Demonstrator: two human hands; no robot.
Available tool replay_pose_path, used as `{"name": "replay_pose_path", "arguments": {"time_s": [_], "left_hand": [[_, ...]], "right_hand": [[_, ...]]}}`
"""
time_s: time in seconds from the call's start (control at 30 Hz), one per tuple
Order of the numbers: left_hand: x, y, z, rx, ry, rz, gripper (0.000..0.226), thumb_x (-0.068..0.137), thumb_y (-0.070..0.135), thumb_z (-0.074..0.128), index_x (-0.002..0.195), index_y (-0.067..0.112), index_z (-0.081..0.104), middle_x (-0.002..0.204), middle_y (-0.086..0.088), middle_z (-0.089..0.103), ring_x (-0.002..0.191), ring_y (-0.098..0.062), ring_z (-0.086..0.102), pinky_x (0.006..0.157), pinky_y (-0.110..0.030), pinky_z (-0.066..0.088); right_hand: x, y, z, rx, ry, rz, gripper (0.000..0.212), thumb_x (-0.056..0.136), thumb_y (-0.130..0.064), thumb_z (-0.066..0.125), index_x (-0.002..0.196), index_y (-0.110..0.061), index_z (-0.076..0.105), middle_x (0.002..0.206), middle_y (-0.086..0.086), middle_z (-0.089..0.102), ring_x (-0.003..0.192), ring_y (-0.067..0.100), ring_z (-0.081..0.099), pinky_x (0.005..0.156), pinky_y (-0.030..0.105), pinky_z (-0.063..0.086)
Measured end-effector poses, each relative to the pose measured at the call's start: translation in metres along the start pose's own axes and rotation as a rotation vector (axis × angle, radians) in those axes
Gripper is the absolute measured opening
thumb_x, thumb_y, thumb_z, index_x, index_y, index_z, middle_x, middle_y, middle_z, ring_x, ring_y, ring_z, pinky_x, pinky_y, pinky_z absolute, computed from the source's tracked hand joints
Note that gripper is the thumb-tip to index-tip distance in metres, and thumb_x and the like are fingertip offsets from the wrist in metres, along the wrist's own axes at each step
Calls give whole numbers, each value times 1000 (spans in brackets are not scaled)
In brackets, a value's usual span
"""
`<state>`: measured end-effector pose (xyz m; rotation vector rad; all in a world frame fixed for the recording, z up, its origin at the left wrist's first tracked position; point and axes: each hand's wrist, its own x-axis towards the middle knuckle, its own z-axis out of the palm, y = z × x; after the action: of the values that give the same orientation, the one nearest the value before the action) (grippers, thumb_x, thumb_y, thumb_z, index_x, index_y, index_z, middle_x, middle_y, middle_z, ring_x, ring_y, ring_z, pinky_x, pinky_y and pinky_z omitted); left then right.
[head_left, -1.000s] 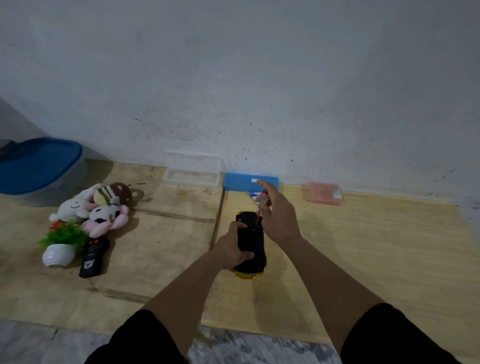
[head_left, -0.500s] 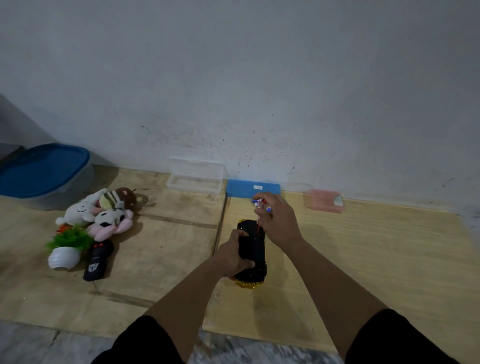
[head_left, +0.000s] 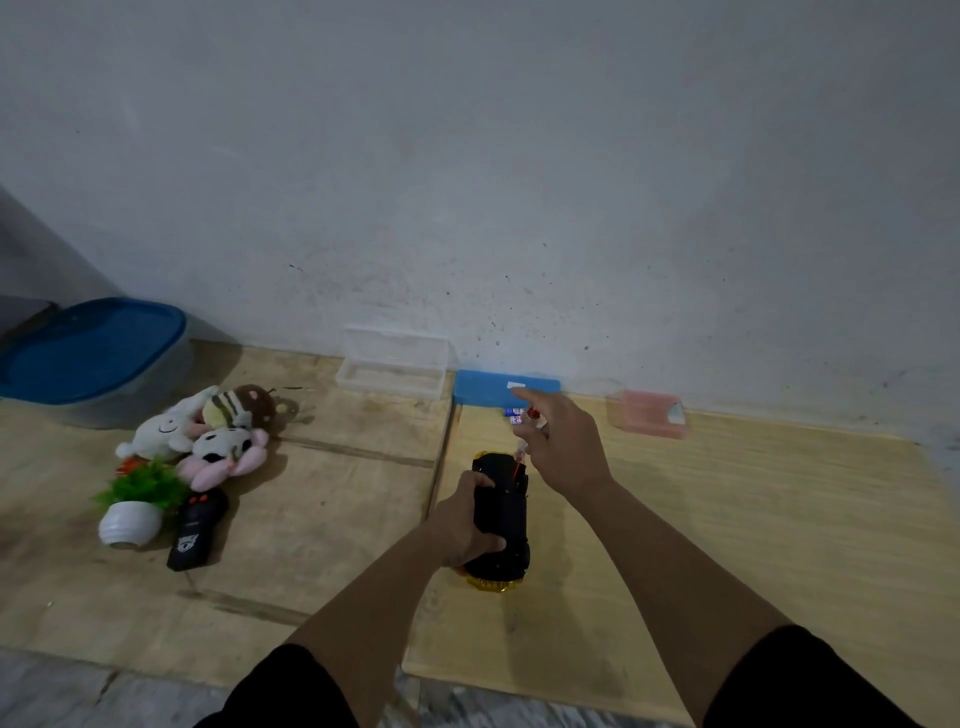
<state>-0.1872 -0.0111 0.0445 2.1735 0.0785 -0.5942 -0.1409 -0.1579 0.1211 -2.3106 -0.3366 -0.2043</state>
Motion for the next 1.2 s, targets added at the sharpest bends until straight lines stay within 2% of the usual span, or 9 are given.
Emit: {"name": "replay_pose_path", "arguments": {"time_s": [0.17,0.3,0.47,0.63,0.8,0.93,1.03,1.1,1.2], "left_hand": [[2,7,-1,12,7,38,71,77,19,74,129,23,26,126,-6,51,95,-15,50,72,-24,44],[1,10,-3,-3,-11,72,69,78,15,73,128,17,26,126,-9,50,101,-19,52,80,-29,46],[1,13,-4,-4,-16,73,68,78,14,72,127,17,25,123,-9,49,100,-20,52,77,-28,48],[1,13,-5,-27,-23,66,66,77,13,72,124,19,26,123,-8,50,102,-21,53,77,-29,49],[-1,15,-5,-46,-19,40,66,77,12,73,124,19,27,120,-7,49,99,-20,52,77,-31,51],[-2,18,-6,-43,-27,34,65,77,10,72,123,18,27,123,-10,48,102,-25,54,83,-42,53],[-4,20,-7,-45,-32,16,64,77,9,72,123,19,27,124,-11,46,106,-30,54,82,-49,54],[-6,19,-7,-50,-33,0,65,77,9,72,122,21,27,125,-11,46,106,-31,54,80,-49,55],[-7,19,-8,-57,-31,-9,64,77,10,72,121,22,28,125,-11,45,106,-31,54,80,-50,55]], "right_hand": [[1,0,-1,-13,1,-49,29,90,-20,56,118,-14,58,104,7,64,87,22,64,77,28,50],[3,0,-2,74,25,-28,28,80,-22,69,108,-17,66,92,4,53,78,18,57,64,2,42],[4,-3,-3,40,26,-37,37,88,-10,57,125,-16,55,105,4,67,84,20,64,81,32,51],[5,-4,-2,120,20,0,32,79,-22,71,110,-21,65,101,6,59,82,20,61,77,32,53],[4,-5,0,105,35,-20,38,90,-12,56,128,-16,51,108,6,67,80,21,66,78,35,55],[3,-5,3,71,37,-54,25,89,-18,59,114,-15,59,101,1,67,67,14,60,64,19,47],[5,-7,2,100,53,-23,24,81,-22,69,104,-15,65,92,-3,56,74,14,57,72,30,52],[5,-7,1,108,44,-15,28,85,-16,65,113,-15,62,95,1,61,77,19,62,78,39,55],[4,-5,1,72,6,-54,38,90,-9,53,127,-18,52,106,6,68,77,19,66,73,31,55]]}}
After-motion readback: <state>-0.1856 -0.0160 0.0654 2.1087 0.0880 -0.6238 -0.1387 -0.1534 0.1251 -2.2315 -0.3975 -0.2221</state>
